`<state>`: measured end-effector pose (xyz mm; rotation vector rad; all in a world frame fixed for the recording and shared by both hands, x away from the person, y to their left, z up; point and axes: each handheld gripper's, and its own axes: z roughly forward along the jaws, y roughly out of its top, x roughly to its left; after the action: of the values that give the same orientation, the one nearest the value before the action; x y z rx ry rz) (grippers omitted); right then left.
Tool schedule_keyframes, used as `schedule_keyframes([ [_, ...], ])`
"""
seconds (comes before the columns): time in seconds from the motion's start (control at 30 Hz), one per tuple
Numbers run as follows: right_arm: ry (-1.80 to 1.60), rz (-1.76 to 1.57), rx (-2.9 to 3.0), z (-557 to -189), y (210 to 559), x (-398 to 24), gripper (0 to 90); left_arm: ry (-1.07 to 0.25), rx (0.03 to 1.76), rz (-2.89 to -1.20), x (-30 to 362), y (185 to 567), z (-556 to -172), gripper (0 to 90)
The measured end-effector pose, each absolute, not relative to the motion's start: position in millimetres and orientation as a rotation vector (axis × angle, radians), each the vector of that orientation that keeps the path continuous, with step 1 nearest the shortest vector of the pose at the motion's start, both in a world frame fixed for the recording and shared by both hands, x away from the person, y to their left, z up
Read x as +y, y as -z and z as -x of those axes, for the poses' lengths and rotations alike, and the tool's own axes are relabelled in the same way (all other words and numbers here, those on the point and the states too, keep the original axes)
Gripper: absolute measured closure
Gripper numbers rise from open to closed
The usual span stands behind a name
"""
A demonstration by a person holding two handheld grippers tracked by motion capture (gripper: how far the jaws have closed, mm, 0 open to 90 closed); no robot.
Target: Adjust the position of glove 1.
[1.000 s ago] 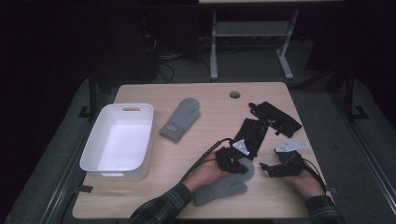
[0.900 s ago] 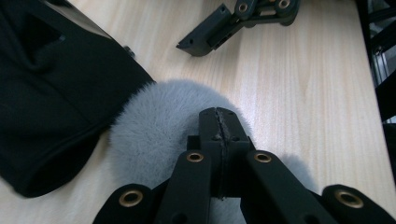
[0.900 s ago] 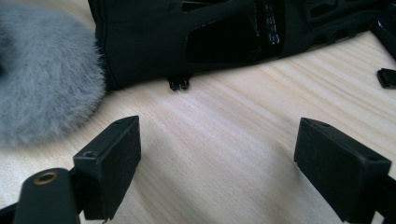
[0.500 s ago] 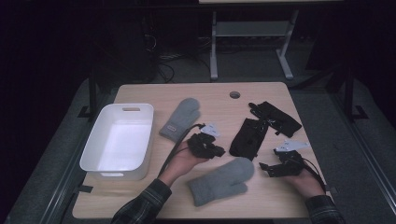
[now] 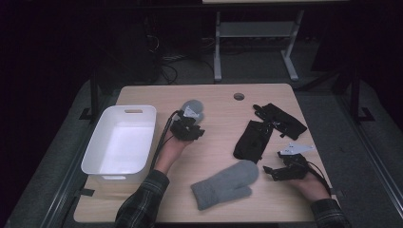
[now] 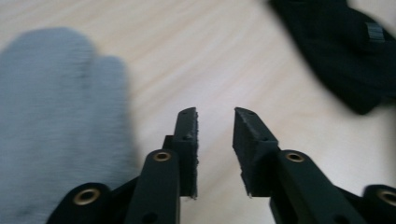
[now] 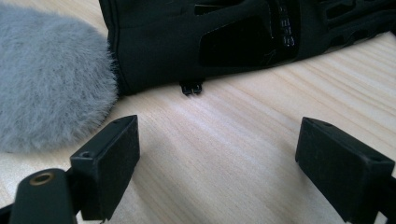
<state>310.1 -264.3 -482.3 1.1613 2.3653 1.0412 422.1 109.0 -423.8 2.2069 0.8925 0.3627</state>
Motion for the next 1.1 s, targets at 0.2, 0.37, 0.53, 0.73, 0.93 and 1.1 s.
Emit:
schedule_keyframes([
  [0.2, -1.042, -1.158, 2.369, -310, 482, -264, 13.6, -0.442, 0.962, -2.21, 110, 428, -445, 65.6],
  [0.37, -1.043, -1.155, 2.37, -310, 482, -264, 13.6, -0.472, 1.014, -2.233, 114, 433, -461, 65.3],
  [0.53, -1.041, -1.155, 2.372, -310, 482, -264, 13.6, -0.479, 1.072, -2.236, 118, 449, -474, 63.0],
  [0.73, -1.036, -1.146, 2.377, -310, 482, -264, 13.6, -0.475, 1.075, -2.251, 116, 455, -475, 82.7],
  [0.93, -1.036, -1.144, 2.378, -310, 482, -264, 13.6, -0.465, 1.058, -2.248, 117, 449, -471, 86.4],
  [1.1, -1.044, -1.153, 2.375, -310, 482, -263, 13.6, -0.42, 0.985, -2.257, 112, 439, -460, 86.5],
])
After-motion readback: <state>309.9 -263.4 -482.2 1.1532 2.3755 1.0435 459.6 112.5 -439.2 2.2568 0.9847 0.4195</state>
